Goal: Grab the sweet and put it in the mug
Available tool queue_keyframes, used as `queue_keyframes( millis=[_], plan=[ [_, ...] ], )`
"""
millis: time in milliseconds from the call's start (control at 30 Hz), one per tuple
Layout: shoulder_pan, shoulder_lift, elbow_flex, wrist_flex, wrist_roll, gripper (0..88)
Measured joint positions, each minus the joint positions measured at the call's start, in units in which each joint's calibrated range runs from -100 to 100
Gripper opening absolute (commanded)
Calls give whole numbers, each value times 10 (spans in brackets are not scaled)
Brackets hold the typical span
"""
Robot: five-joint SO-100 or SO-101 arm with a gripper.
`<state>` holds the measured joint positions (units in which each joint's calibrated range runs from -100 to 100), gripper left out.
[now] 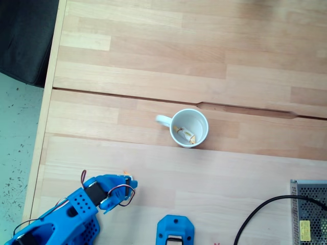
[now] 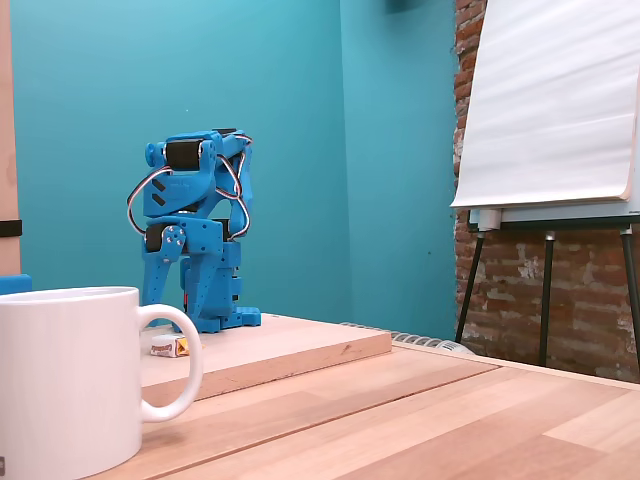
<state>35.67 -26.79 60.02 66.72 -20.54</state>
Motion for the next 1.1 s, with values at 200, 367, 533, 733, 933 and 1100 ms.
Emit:
queue_keyframes(
  millis=[200,367,533,733,933,1100],
  plan=[
    [15,0,13,0,0,194],
    [17,0,14,0,0,194],
    [17,0,17,0,0,194],
    [16,0,24,-46,0,194],
    [16,21,30,-98,0,194],
    [16,21,30,-98,0,193]
  ],
)
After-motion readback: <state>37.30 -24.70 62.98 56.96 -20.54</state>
